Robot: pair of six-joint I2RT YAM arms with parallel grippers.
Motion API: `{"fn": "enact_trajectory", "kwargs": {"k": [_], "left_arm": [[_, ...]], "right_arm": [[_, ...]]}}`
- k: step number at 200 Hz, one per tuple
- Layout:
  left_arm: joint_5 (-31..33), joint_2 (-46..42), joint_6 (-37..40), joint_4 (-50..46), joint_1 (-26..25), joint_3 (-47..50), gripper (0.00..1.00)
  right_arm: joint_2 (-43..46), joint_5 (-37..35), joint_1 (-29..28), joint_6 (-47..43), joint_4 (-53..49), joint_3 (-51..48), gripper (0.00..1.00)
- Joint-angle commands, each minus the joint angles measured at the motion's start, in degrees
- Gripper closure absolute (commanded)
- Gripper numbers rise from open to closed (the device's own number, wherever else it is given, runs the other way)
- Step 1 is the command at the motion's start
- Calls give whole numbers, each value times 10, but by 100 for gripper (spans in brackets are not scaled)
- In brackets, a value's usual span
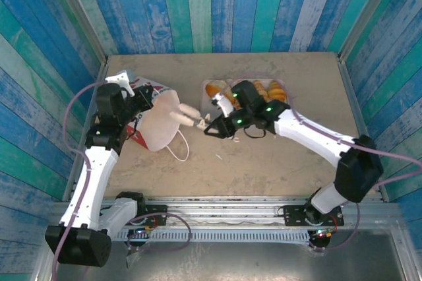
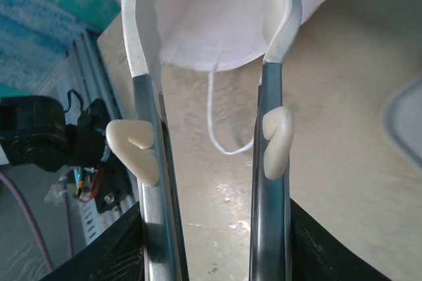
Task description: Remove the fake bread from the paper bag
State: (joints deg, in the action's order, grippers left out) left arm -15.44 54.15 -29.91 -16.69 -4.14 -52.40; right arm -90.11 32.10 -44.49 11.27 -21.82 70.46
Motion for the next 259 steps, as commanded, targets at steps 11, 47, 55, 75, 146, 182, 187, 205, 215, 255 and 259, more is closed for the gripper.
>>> {"fn": "enact_trajectory", "kwargs": {"k": [11, 47, 55, 75, 146, 182, 187, 205, 215, 255, 259], "left_arm": [[-20, 13, -18, 38, 0, -3, 100], [-35, 25, -11, 32, 0, -8, 100], [-41, 27, -13, 35, 0, -6, 100], [-51, 35, -19, 42, 0, -7, 100], [-63, 44, -57, 66, 0, -11, 100], [-69, 44, -62, 70, 0, -12, 100], [-69, 43, -63, 69, 0, -13, 100], [-69, 40, -63, 70, 0, -12, 100], [-70, 40, -63, 70, 0, -12, 100], [-74, 40, -67, 75, 0, -10, 100], [-74, 41, -67, 76, 0, -10, 100]], "right_arm": [[-59, -6, -48, 60, 37, 50, 53], [-128, -11, -61, 124, 73, 90, 54], [-150, -10, -64, 128, 63, 114, 54], [-222, -28, -76, 107, -21, 210, 56], [-295, -43, -82, 163, 30, 265, 54], [-349, -51, -86, 189, 17, 319, 53], [-356, -51, -87, 188, 15, 327, 52], [-382, -62, -87, 185, -3, 365, 51], [-396, -63, -86, 185, -10, 384, 50], [-444, -56, -88, 196, -21, 445, 50], [-448, -56, -89, 199, -21, 449, 49]]}}
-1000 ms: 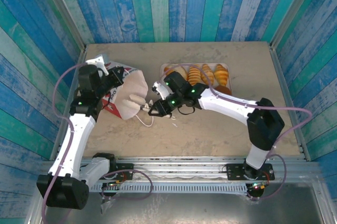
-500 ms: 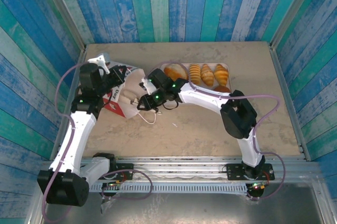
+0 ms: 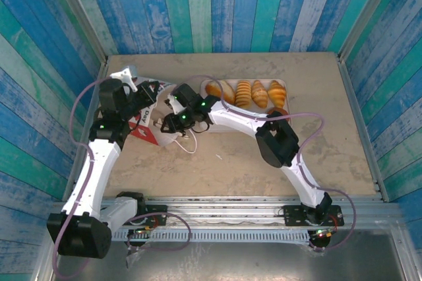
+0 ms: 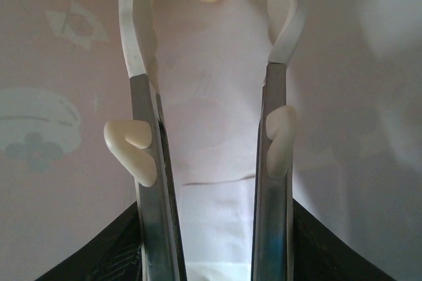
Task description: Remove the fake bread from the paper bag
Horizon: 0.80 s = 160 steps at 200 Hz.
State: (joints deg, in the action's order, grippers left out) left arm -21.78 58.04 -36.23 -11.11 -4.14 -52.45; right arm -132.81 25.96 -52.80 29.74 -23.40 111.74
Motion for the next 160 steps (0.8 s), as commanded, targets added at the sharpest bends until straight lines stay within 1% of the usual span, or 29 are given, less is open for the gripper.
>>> {"fn": "enact_trajectory", "kwargs": {"k": [1, 19, 51, 71, 95, 122, 160], "left_arm": [[-10, 2, -4, 19, 0, -10, 100], [-15, 4, -3, 20, 0, -10, 100], [-15, 4, 0, 18, 0, -10, 100], [-18, 4, -1, 21, 0, -9, 100], [-24, 7, -3, 26, -1, -8, 100], [-29, 9, -4, 26, -1, -7, 100], [-34, 6, -8, 30, -1, -1, 100]], "right_arm": [[-21, 5, -6, 14, -5, 37, 49], [-38, 6, -6, 19, -10, 54, 48], [-69, 0, -7, 8, -50, 96, 44], [-82, 8, -9, 4, -52, 109, 43], [-108, 37, -11, 0, -56, 143, 43], [-132, 54, -14, -1, -56, 177, 43], [-150, 45, -14, 8, -52, 199, 42]]}}
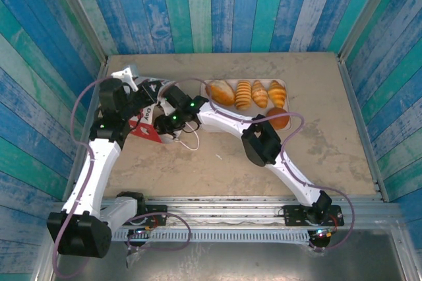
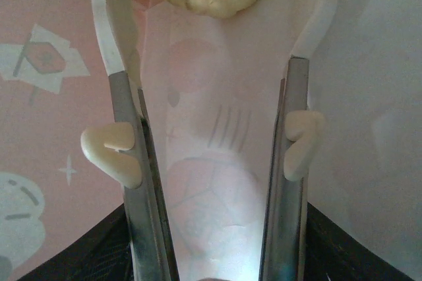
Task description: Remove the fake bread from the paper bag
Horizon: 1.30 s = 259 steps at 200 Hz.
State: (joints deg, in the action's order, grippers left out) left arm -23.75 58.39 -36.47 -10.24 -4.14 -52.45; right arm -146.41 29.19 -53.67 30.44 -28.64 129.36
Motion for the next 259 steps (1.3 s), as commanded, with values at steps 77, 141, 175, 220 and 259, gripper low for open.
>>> {"fn": "enact_trajectory", "kwargs": {"k": [77, 141, 175, 220, 259], "left_arm": [[6, -6, 5, 8, -1, 5, 100], [62, -15, 17, -18, -1, 5, 100], [87, -21, 22, -29, -1, 5, 100], [105, -23, 26, -38, -1, 3, 100], [110, -22, 33, -43, -1, -1, 100]], "right_arm": [[-12, 27, -6, -14, 0, 34, 54], [106, -94, -15, -98, 13, -86, 64], [168, -137, -16, -120, 23, -170, 65], [228, -151, -16, -126, 44, -248, 65], [290, -210, -17, -153, 53, -318, 65]]}}
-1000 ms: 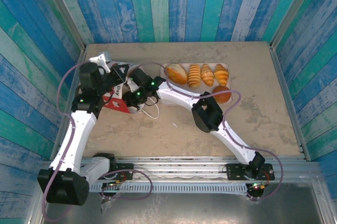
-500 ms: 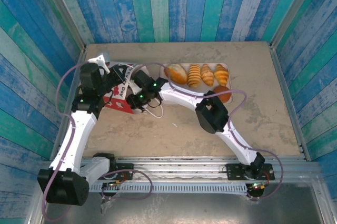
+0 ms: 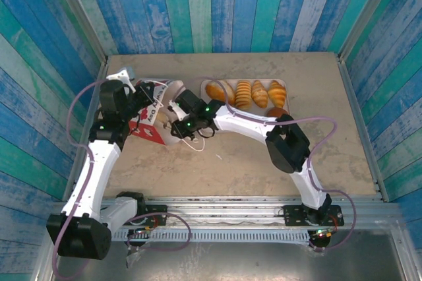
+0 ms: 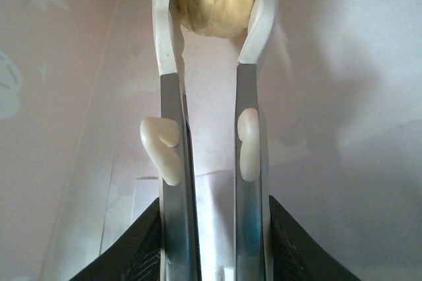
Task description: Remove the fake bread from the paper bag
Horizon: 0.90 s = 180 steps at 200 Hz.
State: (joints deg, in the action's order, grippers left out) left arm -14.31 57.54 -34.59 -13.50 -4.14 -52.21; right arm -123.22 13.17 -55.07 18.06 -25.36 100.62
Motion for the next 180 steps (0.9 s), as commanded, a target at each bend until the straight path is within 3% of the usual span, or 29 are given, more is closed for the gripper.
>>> {"fn": "enact_trajectory", "kwargs": {"k": [1, 92, 132, 180], "left_arm": [[16, -14, 14, -11, -1, -3, 100], [13, -13, 22, -15, -1, -4, 100], [-9, -9, 22, -4, -1, -1, 100], [-25, -4, 23, -3, -1, 1, 100]], "right_arm": [[60, -52, -2, -30, 20, -32, 65], [140, -220, -23, -205, -4, -138, 62], [157, -242, -41, -293, -4, -187, 59], [194, -199, -43, -323, 0, -242, 55]]}}
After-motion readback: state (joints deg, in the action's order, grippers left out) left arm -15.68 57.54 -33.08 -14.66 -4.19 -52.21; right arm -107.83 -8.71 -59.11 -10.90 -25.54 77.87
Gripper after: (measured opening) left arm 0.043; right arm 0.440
